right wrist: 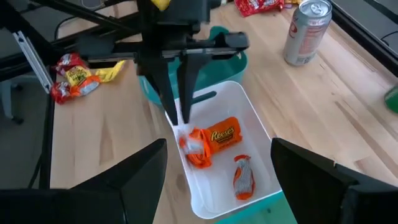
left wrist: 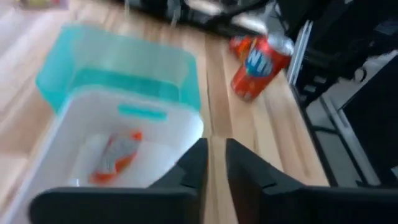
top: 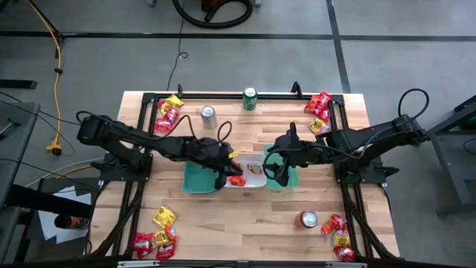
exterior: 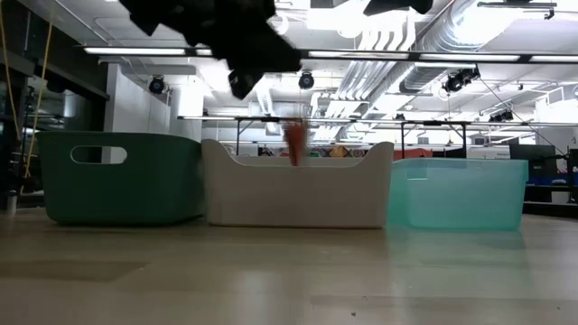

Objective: Sort candy
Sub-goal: Put the orange chocolate into the white bin

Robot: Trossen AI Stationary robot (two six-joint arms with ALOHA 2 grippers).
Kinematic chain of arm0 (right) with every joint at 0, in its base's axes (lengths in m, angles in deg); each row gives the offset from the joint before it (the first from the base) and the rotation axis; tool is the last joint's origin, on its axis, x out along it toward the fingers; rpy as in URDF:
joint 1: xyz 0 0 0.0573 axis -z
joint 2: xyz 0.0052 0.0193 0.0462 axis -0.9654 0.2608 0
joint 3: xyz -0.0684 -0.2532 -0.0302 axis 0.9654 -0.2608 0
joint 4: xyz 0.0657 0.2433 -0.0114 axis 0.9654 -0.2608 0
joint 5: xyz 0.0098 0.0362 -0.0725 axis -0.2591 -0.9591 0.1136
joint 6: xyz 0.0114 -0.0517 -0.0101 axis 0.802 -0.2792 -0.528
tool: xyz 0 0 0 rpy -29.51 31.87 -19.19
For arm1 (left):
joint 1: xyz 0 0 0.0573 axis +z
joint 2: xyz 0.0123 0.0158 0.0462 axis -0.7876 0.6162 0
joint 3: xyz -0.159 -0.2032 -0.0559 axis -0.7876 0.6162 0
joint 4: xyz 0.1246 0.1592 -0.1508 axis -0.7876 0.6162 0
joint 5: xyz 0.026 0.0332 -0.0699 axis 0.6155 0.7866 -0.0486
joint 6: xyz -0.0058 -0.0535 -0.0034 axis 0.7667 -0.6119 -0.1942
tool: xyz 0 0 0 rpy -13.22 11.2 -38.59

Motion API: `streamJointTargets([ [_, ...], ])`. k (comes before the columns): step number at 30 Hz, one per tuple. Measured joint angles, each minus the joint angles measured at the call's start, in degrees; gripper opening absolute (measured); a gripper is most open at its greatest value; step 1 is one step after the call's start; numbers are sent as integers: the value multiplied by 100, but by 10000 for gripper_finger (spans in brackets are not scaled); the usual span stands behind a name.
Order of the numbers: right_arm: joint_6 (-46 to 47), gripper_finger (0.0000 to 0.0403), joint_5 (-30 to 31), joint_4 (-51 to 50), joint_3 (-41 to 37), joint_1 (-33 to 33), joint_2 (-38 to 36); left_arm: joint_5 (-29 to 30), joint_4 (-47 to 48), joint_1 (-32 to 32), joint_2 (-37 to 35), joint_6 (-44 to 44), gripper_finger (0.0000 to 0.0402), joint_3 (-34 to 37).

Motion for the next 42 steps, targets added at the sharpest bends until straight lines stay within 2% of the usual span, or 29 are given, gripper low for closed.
streamJointTargets([
  [4, -22, 281, -131, -13, 0, -6, -36, 0, 475, 90, 8, 174, 116, -354],
  [7, 24, 281, -357, -56, 0, -6, -164, 0, 1315, 137, -93, 303, 162, -770],
  [10, 497, 281, -983, -305, 0, -46, -331, 0, 2176, 166, -331, 304, 198, -1239],
  [13, 1357, 281, -2008, -775, 0, -182, -451, -30, 2831, 133, -688, 147, 218, -1395],
  [16, 2258, 281, -2935, -1387, 0, -496, -534, -146, 3235, -2, -1136, -132, 224, -1343],
  [18, 2504, 281, -3214, -1821, 0, -801, -581, -81, 3323, -98, -1464, -41, 225, -1217],
  [23, 3119, 281, -2823, -2884, 0, -1592, -592, 482, 3011, -115, -2259, -358, 225, -511],
  [28, 3833, 281, -2595, -3626, -39, -2195, -484, 627, 2353, -22, -2888, -923, 225, 253],
  [31, 4274, 281, -2785, -3575, -403, -2422, -478, 635, 2096, -16, -3105, -1110, 225, 560],
  [34, 4500, 281, -3346, -3295, -952, -2586, -476, 640, 2065, -16, -3221, -1222, 225, 695],
  [38, 4402, 281, -4072, -2428, -1707, -2680, -474, 621, 1988, -16, -3230, -1209, 225, 701],
  [42, 4423, 281, -4249, -1790, -2310, -2668, -474, 619, 1957, -16, -3230, -1212, 225, 701],
])
